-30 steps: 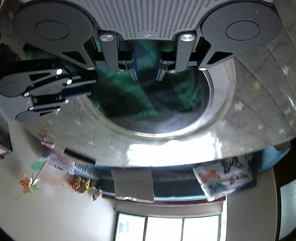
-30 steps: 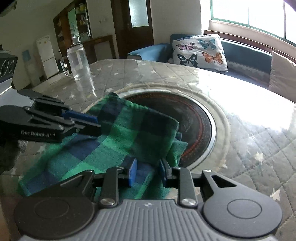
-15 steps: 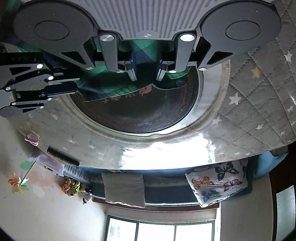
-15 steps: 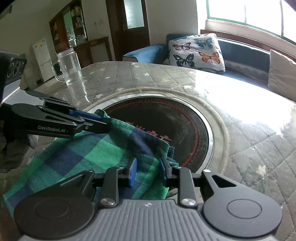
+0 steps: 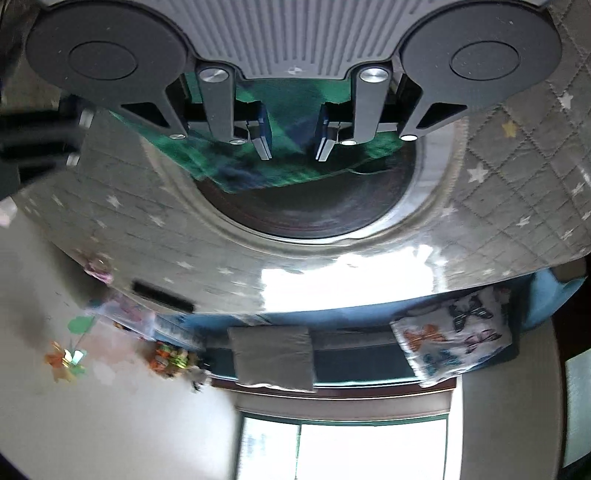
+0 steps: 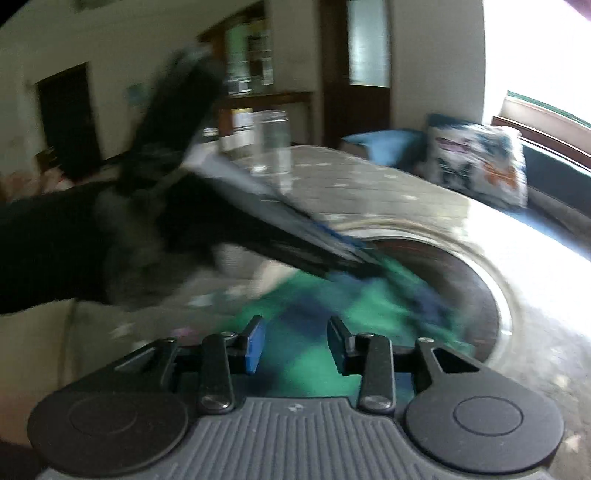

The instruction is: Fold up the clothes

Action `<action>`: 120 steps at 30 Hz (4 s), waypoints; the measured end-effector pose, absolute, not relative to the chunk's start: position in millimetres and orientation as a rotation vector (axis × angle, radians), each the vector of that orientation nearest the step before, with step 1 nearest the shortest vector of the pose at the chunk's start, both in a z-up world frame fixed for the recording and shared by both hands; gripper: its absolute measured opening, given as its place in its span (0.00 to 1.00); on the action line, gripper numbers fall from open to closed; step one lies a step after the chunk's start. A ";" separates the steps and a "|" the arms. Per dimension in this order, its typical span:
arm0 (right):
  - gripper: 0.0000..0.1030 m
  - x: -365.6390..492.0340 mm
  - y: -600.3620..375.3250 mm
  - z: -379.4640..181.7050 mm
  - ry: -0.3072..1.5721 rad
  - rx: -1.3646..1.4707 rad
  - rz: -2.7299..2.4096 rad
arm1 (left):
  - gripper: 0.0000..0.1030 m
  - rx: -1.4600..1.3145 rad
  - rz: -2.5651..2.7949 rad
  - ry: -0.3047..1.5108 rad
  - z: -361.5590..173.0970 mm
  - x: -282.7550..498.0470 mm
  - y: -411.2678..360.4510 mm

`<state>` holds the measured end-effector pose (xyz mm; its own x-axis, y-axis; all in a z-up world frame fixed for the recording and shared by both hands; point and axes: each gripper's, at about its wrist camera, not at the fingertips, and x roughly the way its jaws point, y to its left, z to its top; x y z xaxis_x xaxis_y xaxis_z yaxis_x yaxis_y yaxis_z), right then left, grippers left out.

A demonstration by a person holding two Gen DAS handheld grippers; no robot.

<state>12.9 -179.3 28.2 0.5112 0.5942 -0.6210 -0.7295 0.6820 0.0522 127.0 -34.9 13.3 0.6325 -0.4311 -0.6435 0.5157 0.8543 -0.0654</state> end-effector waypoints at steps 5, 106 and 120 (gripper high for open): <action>0.36 -11.4 -149.8 19.4 0.607 -0.324 0.872 | 0.27 0.179 -0.577 0.729 3.8 121.9 -46.6; 0.35 63.1 -258.6 -24.3 0.885 0.241 0.396 | 0.55 -0.273 -0.352 0.884 -11.5 63.5 18.0; 0.32 64.4 -256.8 -25.9 0.886 0.243 0.388 | 0.53 -0.269 -0.354 0.900 -13.9 66.7 10.0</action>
